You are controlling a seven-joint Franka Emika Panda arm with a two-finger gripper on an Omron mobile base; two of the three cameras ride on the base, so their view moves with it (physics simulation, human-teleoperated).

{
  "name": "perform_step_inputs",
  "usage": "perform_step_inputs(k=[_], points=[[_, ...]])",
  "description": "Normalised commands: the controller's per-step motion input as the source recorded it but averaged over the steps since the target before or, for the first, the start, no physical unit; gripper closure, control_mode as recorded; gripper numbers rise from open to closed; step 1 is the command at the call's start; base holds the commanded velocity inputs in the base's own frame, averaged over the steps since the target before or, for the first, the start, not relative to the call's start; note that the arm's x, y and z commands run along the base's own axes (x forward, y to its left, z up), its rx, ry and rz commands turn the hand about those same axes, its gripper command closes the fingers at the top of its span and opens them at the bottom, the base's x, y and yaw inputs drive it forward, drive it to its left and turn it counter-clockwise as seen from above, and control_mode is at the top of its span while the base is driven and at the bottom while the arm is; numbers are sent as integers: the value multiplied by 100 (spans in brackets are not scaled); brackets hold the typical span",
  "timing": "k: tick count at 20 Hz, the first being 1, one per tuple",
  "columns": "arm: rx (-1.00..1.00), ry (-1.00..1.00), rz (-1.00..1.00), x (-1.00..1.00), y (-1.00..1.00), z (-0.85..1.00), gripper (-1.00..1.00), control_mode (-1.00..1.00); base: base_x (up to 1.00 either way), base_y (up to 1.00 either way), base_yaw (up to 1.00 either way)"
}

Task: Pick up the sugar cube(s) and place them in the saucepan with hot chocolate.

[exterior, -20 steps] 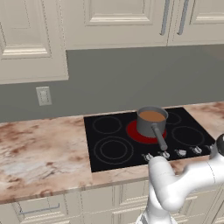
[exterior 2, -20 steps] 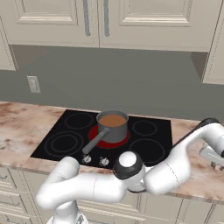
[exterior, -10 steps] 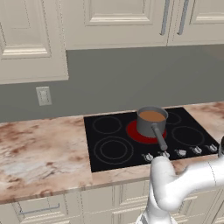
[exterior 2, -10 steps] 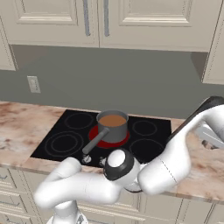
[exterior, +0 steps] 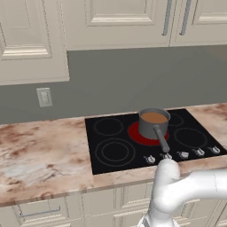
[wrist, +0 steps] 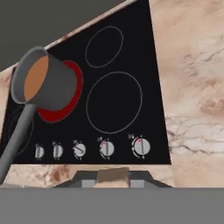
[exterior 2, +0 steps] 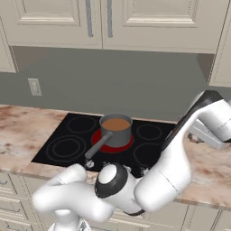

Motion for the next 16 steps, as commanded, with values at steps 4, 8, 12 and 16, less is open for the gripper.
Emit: perform_step_inputs(k=[4, 8, 12, 16], points=[[-1, -15, -4, -7, 100, 23, 100, -100, 0, 0, 0], [-2, -17, -6, 0, 100, 50, 100, -100, 0, 0, 0], [-6, -10, -7, 4, 100, 41, 100, -100, 0, 0, 0], [-12, -1, -10, 31, 100, 8, 100, -100, 0, 0, 0]])
